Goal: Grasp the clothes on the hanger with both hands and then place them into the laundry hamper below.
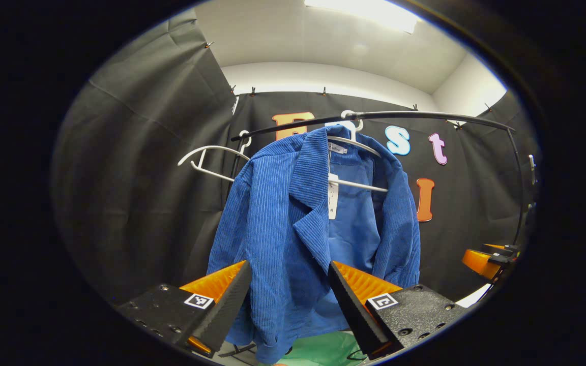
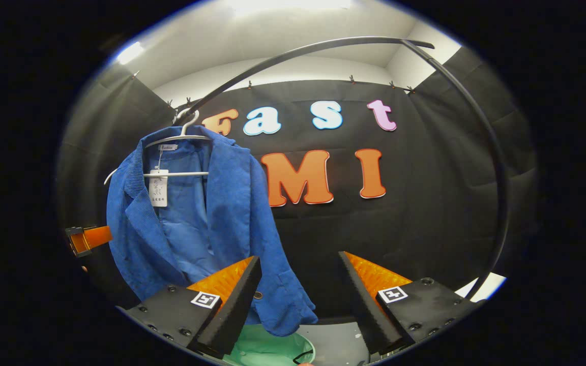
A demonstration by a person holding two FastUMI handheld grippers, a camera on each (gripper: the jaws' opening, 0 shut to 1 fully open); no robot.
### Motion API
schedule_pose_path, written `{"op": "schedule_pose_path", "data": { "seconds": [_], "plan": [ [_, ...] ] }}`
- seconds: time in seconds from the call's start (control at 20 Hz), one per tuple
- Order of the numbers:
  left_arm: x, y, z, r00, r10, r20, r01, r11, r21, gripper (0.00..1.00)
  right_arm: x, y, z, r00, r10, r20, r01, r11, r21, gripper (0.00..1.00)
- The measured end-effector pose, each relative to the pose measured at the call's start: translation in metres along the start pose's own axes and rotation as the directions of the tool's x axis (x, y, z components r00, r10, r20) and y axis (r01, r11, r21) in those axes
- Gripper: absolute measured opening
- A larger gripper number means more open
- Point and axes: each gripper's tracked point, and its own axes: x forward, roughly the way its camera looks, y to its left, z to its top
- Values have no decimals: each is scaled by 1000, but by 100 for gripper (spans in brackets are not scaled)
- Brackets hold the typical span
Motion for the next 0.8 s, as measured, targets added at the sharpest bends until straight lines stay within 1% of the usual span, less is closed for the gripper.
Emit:
{"op": "schedule_pose_path", "data": {
  "seconds": [0.1,0.15,0.2,0.25,0.3,0.35,0.45,0.55,0.65,0.75,0.8],
  "plan": [
    [5,-1,5,1000,-3,1,3,1000,1,96,14,21,4,999,46,-2,-46,999,17,98],
    [8,-2,8,1000,-5,1,5,1000,-4,98,20,27,4,998,58,-3,-58,998,24,98],
    [11,-3,10,1000,-8,1,8,1000,-10,95,26,32,7,998,62,0,-62,998,22,98],
    [15,-3,12,1000,-11,1,11,1000,-16,95,32,37,10,998,67,5,-67,998,16,98],
    [17,-4,13,1000,-12,0,12,1000,-18,95,36,45,14,997,77,11,-77,997,10,100],
    [20,-5,14,1000,-13,-2,13,1000,-16,95,43,53,15,996,91,16,-91,996,5,98],
    [26,-5,16,1000,-12,-5,12,1000,-8,93,53,69,18,993,119,19,-119,993,1,98],
    [33,-7,18,1000,-14,-4,14,1000,-3,92,64,83,24,989,148,22,-149,989,21,98],
    [43,-8,19,1000,-12,-5,12,1000,2,93,76,94,32,985,170,34,-171,984,38,97],
    [52,-11,18,1000,-10,-19,10,1000,11,95,90,99,34,984,173,29,-174,984,38,97],
    [56,-10,15,1000,-8,-28,8,1000,19,98,97,103,36,984,177,30,-178,983,33,97]
  ]
}}
